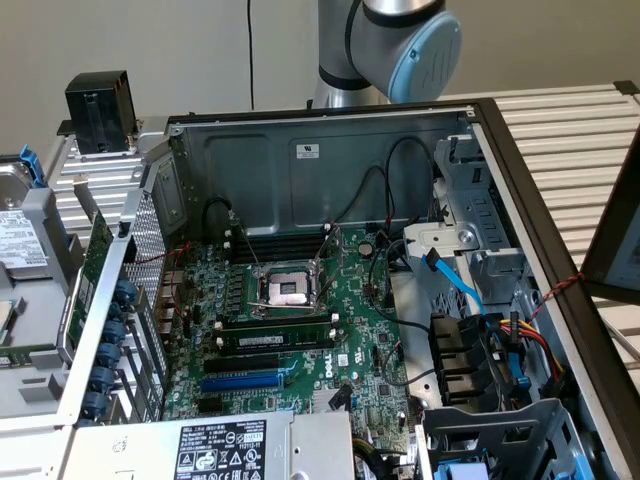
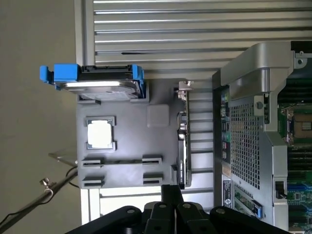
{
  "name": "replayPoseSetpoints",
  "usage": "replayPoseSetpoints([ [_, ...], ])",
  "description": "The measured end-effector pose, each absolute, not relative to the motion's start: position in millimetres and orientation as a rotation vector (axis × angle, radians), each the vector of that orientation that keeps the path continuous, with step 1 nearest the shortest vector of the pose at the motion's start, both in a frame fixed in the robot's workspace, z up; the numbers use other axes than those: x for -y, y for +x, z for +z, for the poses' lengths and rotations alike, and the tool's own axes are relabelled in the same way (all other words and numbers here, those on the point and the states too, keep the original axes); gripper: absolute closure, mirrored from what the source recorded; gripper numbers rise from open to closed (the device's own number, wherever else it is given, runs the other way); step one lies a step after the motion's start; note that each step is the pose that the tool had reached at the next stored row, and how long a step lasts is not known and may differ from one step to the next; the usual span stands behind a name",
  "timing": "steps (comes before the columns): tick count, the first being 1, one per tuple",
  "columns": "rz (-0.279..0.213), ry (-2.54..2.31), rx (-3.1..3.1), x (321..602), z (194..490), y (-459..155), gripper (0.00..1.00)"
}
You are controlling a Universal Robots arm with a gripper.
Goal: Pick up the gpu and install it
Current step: 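Pick up the gpu and move the gpu toward the slot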
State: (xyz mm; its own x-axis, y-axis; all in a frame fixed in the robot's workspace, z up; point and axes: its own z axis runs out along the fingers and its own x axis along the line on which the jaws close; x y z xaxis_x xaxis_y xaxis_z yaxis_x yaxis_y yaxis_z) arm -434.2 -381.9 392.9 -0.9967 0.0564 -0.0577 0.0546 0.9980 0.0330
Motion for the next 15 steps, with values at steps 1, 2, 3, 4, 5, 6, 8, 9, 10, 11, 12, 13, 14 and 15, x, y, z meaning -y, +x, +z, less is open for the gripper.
replayPoseSetpoints([
  [1,0.057,0.085,-3.073,382,393,-436,0.89],
  [2,0.065,0.085,-3.067,382,392,-438,0.89],
  [3,0.073,0.086,-3.064,382,392,-439,0.89],
  [4,0.078,0.086,-3.063,382,391,-441,0.89],
  [5,0.078,0.086,-3.063,382,391,-441,0.89],
  [6,0.079,0.085,-3.063,382,391,-441,0.89],
  [8,0.079,0.086,-3.063,382,389,-441,0.89],
  [9,0.079,0.086,-3.063,383,387,-441,0.89],
  [10,0.08,0.086,-3.063,383,385,-441,0.89],
  [11,0.08,0.086,-3.063,383,383,-441,0.89],
  [12,0.08,0.086,-3.062,383,382,-441,0.89],
  [13,0.081,0.086,-3.062,384,380,-441,0.89],
  [14,0.082,0.086,-3.062,384,379,-441,0.89],
  [15,0.083,0.085,-3.061,384,379,-441,0.89],
])
